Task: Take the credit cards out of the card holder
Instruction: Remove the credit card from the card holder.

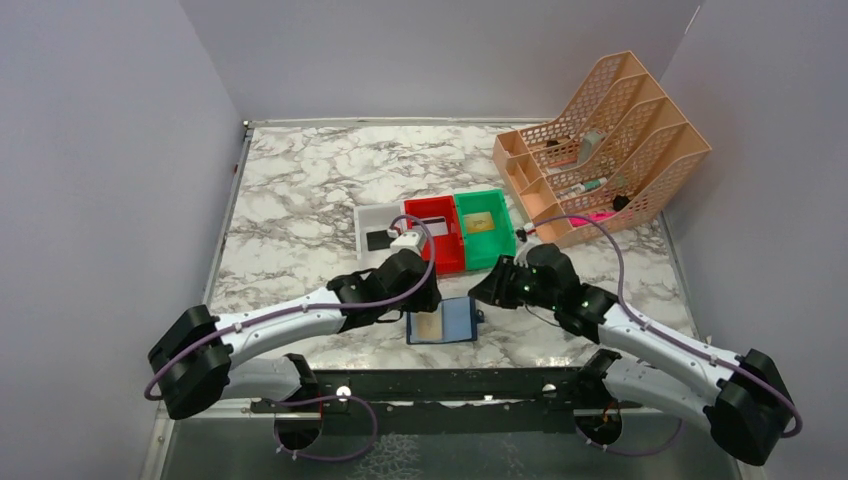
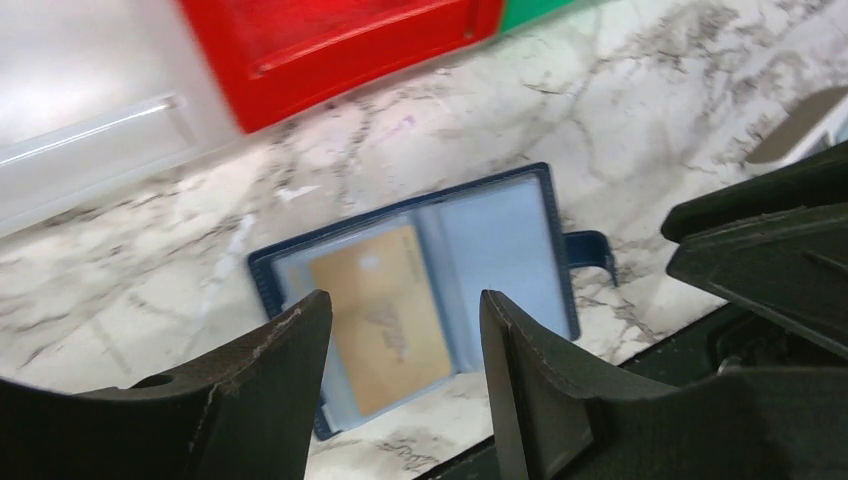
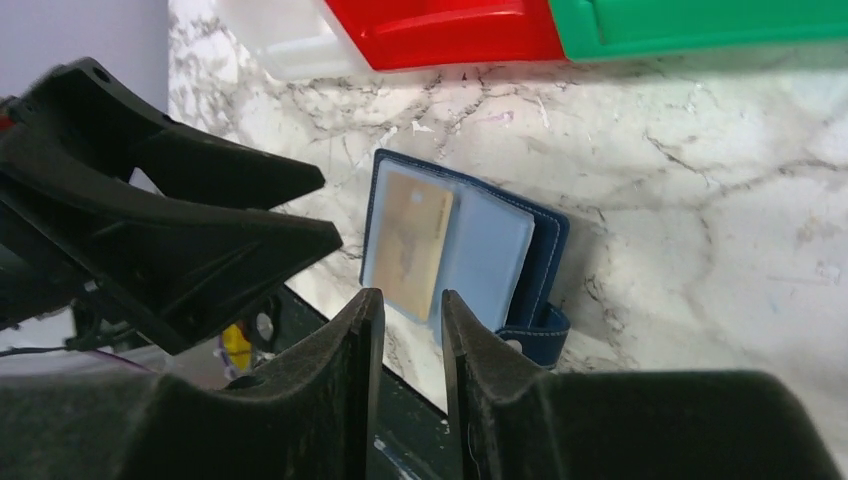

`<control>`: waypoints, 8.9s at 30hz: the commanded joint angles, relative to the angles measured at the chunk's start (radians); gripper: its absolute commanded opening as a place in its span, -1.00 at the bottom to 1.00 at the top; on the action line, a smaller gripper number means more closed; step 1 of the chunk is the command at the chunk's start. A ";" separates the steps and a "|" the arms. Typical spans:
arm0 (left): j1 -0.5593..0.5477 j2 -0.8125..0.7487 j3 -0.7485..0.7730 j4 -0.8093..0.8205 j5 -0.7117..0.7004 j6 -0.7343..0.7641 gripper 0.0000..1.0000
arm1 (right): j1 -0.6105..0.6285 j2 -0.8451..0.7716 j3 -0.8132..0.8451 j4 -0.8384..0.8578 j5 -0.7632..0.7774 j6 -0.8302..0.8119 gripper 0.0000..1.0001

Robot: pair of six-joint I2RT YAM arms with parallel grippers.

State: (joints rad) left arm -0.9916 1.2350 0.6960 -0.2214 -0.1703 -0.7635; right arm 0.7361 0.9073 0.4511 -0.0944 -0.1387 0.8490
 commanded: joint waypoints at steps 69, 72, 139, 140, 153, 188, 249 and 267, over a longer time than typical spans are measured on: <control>0.284 -0.351 -0.216 -0.035 0.079 -0.045 0.39 | 0.416 0.689 0.485 -0.182 0.340 -0.029 -0.98; 0.285 -0.350 -0.218 -0.033 0.076 -0.046 0.39 | 0.416 0.693 0.502 -0.201 0.340 -0.040 -0.80; 0.285 -0.264 -0.242 0.100 0.300 -0.007 0.42 | 0.371 0.837 0.380 -0.263 0.358 0.065 -0.70; 0.284 -0.254 -0.241 0.118 0.319 -0.007 0.42 | 0.370 0.831 0.361 -0.242 0.343 0.074 -0.70; 0.284 -0.189 -0.200 0.148 0.388 -0.007 0.39 | 0.342 0.755 0.292 -0.185 0.327 0.140 -0.75; 0.271 -0.161 -0.197 0.151 0.413 -0.010 0.38 | 0.336 0.827 0.285 -0.137 0.278 0.121 -0.76; 0.137 -0.103 -0.183 0.147 0.282 -0.098 0.34 | 0.301 0.794 0.237 -0.075 0.215 0.138 -0.75; 0.137 -0.149 -0.172 0.019 0.158 -0.089 0.38 | 0.292 0.801 0.232 -0.081 0.212 0.151 -0.75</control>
State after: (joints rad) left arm -0.8513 1.0805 0.5014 -0.1844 0.0269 -0.8467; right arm 1.0260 1.6203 0.7475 -0.0490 0.0593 1.0126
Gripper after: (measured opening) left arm 0.686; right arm 0.122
